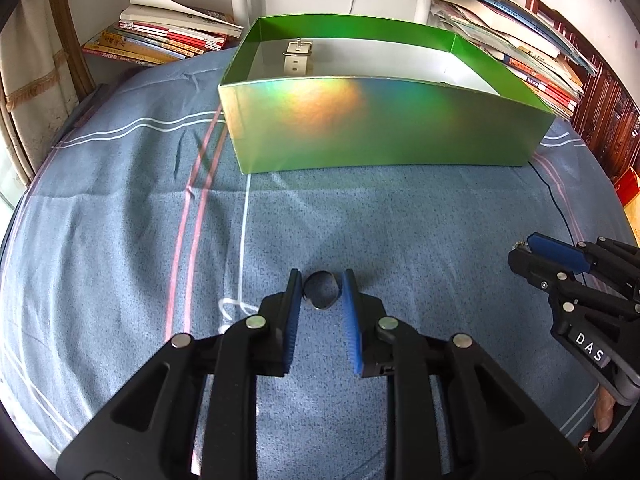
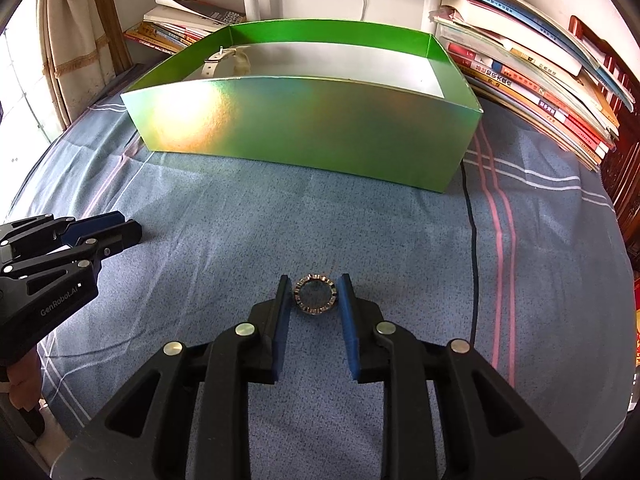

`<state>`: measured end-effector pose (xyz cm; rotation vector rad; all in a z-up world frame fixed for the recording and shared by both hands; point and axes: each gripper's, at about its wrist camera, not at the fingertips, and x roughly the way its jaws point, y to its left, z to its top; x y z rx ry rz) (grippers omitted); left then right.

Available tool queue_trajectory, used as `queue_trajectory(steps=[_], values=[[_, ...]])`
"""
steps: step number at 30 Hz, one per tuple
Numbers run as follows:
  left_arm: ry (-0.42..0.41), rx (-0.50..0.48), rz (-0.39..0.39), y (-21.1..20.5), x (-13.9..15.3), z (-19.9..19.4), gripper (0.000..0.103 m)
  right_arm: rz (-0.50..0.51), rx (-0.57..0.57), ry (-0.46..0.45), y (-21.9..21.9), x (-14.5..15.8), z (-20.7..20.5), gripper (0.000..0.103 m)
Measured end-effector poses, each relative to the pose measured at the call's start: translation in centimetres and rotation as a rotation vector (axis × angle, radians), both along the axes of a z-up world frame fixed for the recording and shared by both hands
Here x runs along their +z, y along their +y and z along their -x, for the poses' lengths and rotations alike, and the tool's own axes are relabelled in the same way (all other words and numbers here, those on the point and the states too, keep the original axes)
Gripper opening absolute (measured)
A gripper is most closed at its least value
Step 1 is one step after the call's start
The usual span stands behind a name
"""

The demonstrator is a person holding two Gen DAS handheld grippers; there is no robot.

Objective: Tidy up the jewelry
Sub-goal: 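Grasp the dark ring with the left tool while the right tool grasps the silver ring, then carry both rings over the green box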

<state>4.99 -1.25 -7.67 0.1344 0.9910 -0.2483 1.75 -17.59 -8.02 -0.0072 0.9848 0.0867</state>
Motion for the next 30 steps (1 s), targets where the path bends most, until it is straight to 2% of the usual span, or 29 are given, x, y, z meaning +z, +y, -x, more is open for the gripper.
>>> queue_trajectory(steps=[7, 12, 19, 23, 27, 30], values=[[-0.005, -0.006, 0.000, -0.1, 0.2, 0.1, 0.019, -0.003, -0.006, -0.007, -0.2, 0.4, 0.0, 0.022], [-0.049, -0.009, 0.004, -0.1, 1.9, 0.1, 0.019, -0.013, -0.011, -0.078, -0.7, 3.1, -0.2, 0.022], [-0.190, -0.024, 0.001, -0.9, 7.4, -1.6, 0.019, -0.008, -0.029, -0.249, -1.8, 9.5, -2.0, 0.022], [-0.267, -0.044, 0.009, -1.8, 10.7, -3.4, 0.019, -0.012, -0.019, -0.312, -1.9, 11.8, -4.2, 0.022], [-0.330, -0.053, 0.023, -2.7, 12.7, -6.2, 0.019, -0.052, -0.015, -0.257, -2.0, 11.0, -8.3, 0.022], [-0.290, -0.042, 0.046, -2.7, 12.0, -9.2, 0.019, -0.054, -0.022, -0.189, -2.0, 9.0, -10.9, 0.022]])
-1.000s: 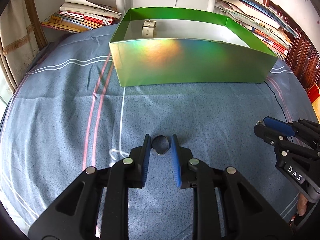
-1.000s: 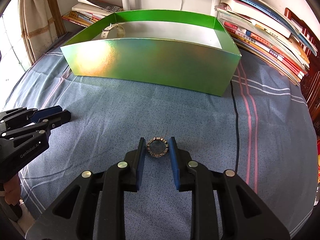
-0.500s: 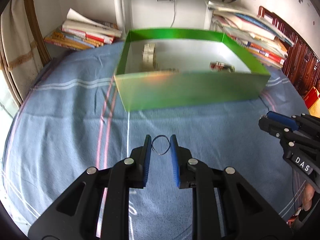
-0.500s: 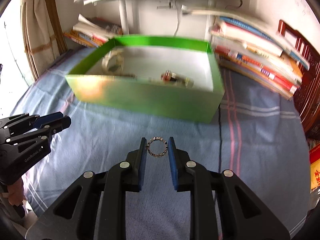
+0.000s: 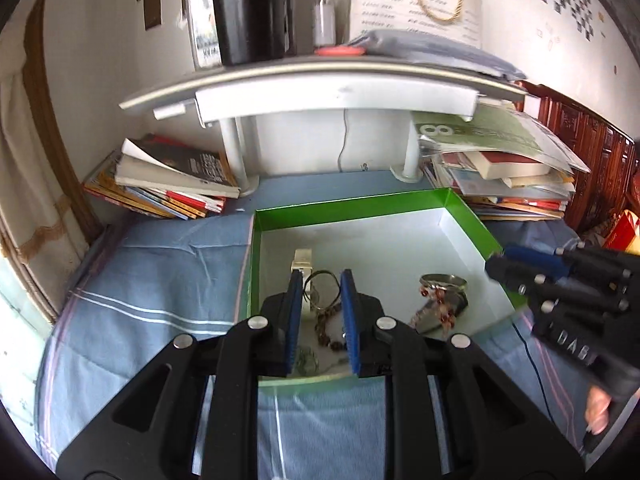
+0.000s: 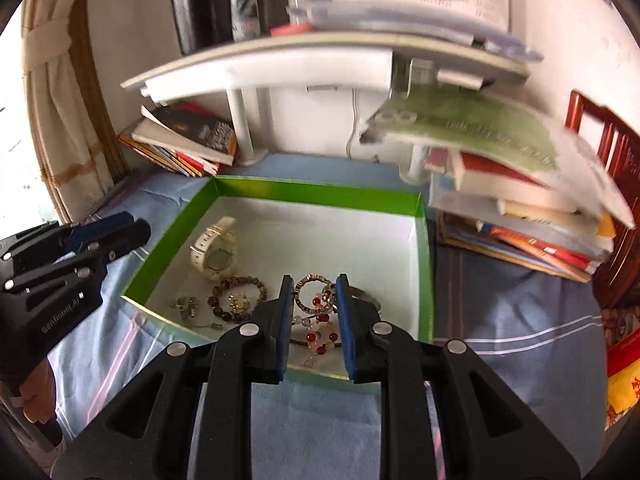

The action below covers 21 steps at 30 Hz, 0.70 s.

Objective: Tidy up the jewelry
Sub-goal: 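Carry both rings over the green box, then open both tools to drop the rings into the box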

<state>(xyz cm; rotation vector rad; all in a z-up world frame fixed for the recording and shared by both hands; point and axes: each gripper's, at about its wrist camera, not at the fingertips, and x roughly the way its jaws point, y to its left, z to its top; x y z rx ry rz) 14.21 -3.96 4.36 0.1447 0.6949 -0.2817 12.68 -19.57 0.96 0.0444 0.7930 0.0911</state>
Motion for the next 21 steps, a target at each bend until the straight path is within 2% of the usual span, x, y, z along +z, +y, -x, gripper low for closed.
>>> queue_trajectory(steps=[6, 11, 13, 15, 17, 18, 19, 21], values=[[0.110, 0.018, 0.045, 0.2, -3.8, -4.3, 0.019, 0.012, -0.019, 0.085, 0.1, -3.5, -2.5, 0.022], [0.166, 0.052, 0.007, 0.1, -5.8, -5.0, 0.020, -0.010, -0.034, 0.092, -0.5, -4.2, -2.7, 0.022], [0.177, 0.060, 0.017, 0.4, -5.9, -5.0, 0.025, -0.022, -0.040, 0.081, -0.7, -4.1, -2.4, 0.031], [0.182, 0.064, 0.040, 0.8, -5.6, -4.9, 0.048, -0.032, -0.047, 0.061, -1.0, -3.4, -1.8, 0.039], [0.164, 0.080, 0.038, 1.2, -5.1, -4.4, 0.050, -0.034, -0.051, 0.037, -1.0, -2.6, -1.1, 0.043], [0.153, 0.086, 0.029, 1.4, -4.8, -4.0, 0.052, -0.033, -0.057, 0.021, -1.0, -2.0, -0.4, 0.049], [0.144, 0.094, 0.021, 1.5, -4.4, -3.6, 0.054, -0.032, -0.064, -0.003, -1.0, -1.2, 0.5, 0.060], [0.109, 0.128, -0.005, 1.9, -3.7, -2.1, 0.063, -0.028, -0.086, -0.068, -1.1, 0.1, 2.5, 0.075]])
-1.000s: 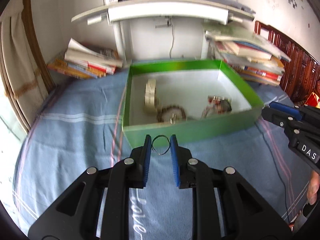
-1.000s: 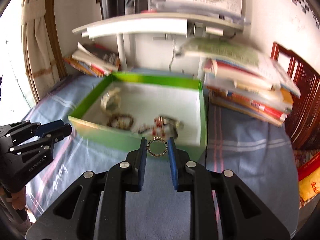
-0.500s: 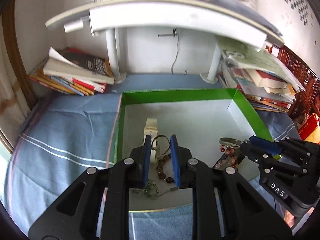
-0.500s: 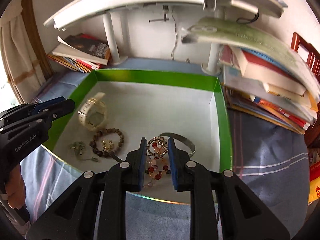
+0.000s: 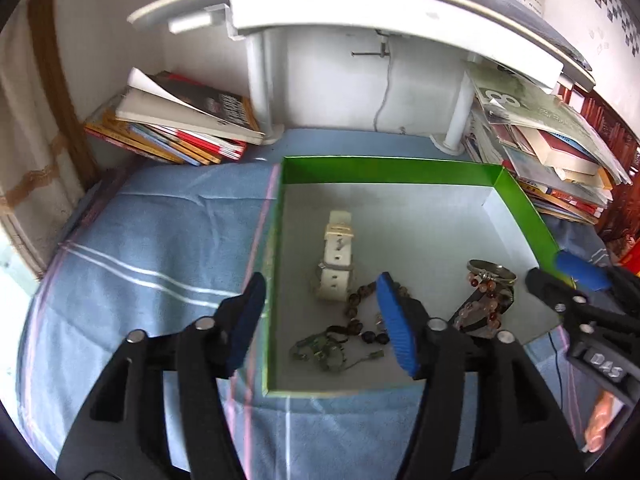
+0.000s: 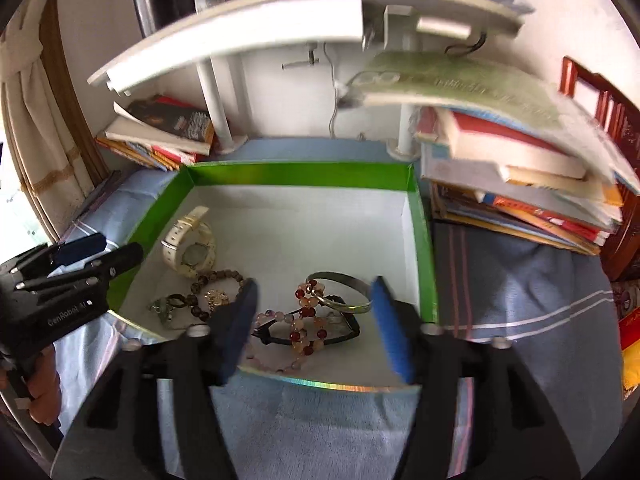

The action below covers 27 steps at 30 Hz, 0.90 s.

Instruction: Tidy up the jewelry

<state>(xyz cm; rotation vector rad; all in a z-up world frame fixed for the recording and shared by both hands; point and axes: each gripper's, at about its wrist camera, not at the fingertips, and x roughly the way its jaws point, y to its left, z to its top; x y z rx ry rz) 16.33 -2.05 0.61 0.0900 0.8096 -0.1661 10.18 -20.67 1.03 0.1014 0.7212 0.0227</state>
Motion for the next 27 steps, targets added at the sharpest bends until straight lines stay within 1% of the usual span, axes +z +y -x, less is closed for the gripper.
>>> queue_trajectory(steps=[1, 4, 5, 7, 8, 9, 10, 11, 13, 14, 17, 22, 27], values=[[-0.027, 0.014, -0.009, 0.2, 0.4, 1.1, 0.065, 0.007, -0.009, -0.031, 0.0, 0.5, 0.9, 0.084], [-0.101, 0.048, -0.015, 0.6, 1.4, 4.9, 0.073, 0.067, -0.050, -0.151, 0.5, 2.3, 5.2, 0.100], [-0.124, 0.059, -0.006, 0.8, 1.7, 6.5, 0.077, 0.094, -0.061, -0.197, 0.8, 2.7, 7.0, 0.100], [-0.150, 0.061, 0.002, 1.0, 2.0, 9.1, 0.083, 0.132, -0.098, -0.221, 1.1, 2.8, 9.7, 0.100], [-0.161, 0.053, 0.000, 1.1, 2.1, 10.4, 0.088, 0.128, -0.104, -0.223, 1.2, 2.6, 10.5, 0.100], [-0.178, 0.050, -0.005, 1.1, 2.2, 11.8, 0.090, 0.109, -0.103, -0.225, 1.2, 2.1, 11.3, 0.100], [-0.196, 0.056, -0.013, 1.2, 2.2, 13.0, 0.091, 0.098, -0.105, -0.217, 1.2, 1.6, 11.7, 0.100], [-0.210, 0.061, -0.015, 1.3, 2.2, 13.8, 0.091, 0.092, -0.102, -0.186, 1.4, 0.6, 11.8, 0.100], [-0.232, 0.052, -0.004, 1.3, 2.0, 15.3, 0.093, 0.109, -0.087, -0.114, 1.9, -0.9, 11.3, 0.100], [-0.235, 0.040, -0.002, 1.2, 1.8, 15.8, 0.093, 0.113, -0.092, -0.104, 1.9, -1.3, 11.2, 0.100], [-0.249, 0.031, -0.021, 1.1, 1.4, 16.3, 0.095, 0.107, -0.103, -0.125, 2.1, -1.2, 11.5, 0.100], [-0.237, 0.041, -0.001, 2.1, 1.3, 16.2, 0.098, 0.139, -0.123, -0.209, 2.8, 0.3, 12.4, 0.100], [-0.235, 0.045, -0.006, 2.2, 1.2, 16.1, 0.099, 0.147, -0.118, -0.221, 2.9, 0.6, 12.7, 0.100]])
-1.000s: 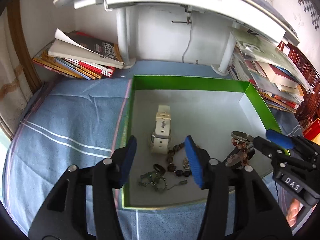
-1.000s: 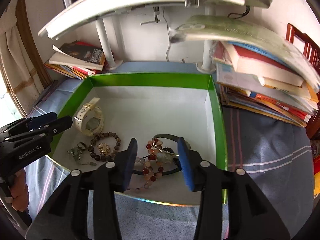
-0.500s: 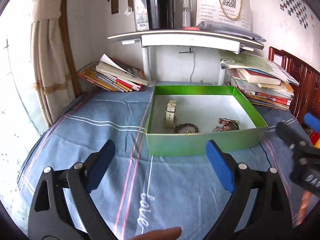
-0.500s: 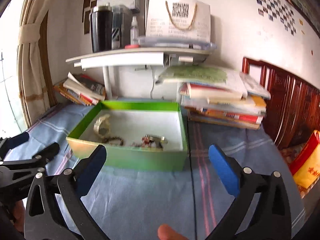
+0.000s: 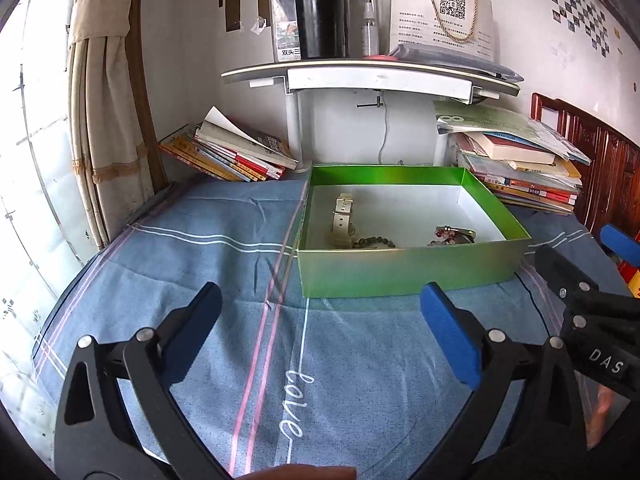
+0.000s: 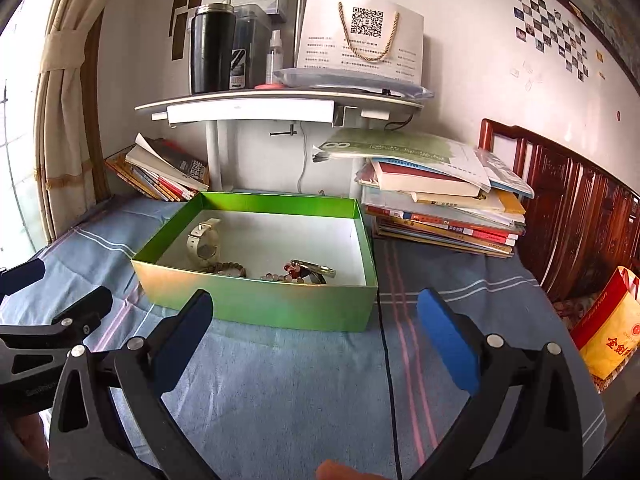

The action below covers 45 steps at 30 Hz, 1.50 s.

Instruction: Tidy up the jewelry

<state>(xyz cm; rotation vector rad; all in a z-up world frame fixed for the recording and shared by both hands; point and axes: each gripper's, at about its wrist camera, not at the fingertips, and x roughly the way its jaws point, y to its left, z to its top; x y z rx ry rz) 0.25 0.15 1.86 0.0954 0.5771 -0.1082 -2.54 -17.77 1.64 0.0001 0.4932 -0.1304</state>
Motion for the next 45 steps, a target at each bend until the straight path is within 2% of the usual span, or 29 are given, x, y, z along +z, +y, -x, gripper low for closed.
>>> queue_trajectory(steps=[21, 45], values=[[-0.027, 0.027, -0.027, -0.04, 0.50, 0.08, 0.099, -0.012, -0.008, 0.015, -0.40, -0.40, -0.09, 0.100], [-0.009, 0.024, -0.022, -0.10, 0.23, -0.12, 0.099, -0.014, -0.014, 0.021, -0.36, -0.59, -0.06, 0.100]])
